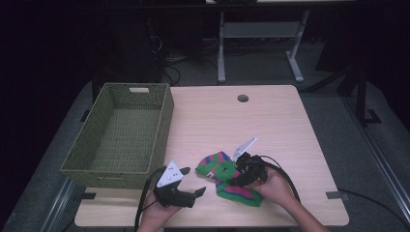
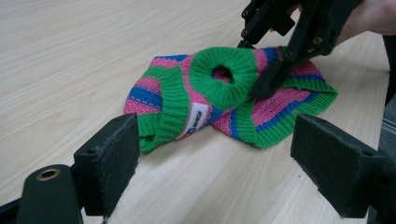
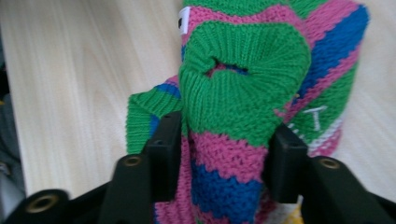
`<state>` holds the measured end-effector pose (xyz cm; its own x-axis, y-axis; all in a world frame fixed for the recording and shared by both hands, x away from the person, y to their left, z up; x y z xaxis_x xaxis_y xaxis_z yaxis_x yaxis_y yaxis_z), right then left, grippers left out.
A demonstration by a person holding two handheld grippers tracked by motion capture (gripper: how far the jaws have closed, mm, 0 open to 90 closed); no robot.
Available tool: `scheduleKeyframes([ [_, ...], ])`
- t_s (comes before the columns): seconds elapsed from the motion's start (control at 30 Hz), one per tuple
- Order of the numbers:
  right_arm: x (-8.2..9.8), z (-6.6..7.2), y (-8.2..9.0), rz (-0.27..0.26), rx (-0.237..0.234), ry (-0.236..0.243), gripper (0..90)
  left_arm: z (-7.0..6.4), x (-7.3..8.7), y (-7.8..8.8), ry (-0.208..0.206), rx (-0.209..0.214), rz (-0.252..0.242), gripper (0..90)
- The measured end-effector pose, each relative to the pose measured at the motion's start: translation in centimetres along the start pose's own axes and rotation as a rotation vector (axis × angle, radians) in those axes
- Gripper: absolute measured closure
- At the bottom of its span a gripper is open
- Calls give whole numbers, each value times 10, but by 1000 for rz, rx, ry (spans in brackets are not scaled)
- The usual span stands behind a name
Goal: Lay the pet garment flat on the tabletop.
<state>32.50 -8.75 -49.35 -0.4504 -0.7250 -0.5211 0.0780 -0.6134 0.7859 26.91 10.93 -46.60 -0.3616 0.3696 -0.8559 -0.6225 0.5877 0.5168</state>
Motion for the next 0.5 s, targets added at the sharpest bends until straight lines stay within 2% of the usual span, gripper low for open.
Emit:
scheduleKeyframes([
  [0.17, 1, 4, 0, 5, 0, -7, 374, 0, 0, 0, -2, -2, -2, 153],
  [0.33, -4, 6, 10, -18, 7, 7, 359, 0, 0, 0, -2, -2, -2, 154],
  [0.5, -19, 4, 28, -49, 28, 9, 356, -1, 0, 0, 1, 1, -2, 153],
])
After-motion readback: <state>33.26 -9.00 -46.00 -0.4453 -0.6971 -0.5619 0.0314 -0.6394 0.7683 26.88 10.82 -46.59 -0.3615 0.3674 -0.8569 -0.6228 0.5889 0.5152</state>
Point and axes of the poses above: each handheld gripper's, and its own axes: y roughly backward along the jaws, x roughly out of its underside, z roughly to its left, the point moved 6 cm from there along -y, roughly forward along the jaws, and after that the axes turned 11 degrees about -x, right-handed, at the moved point
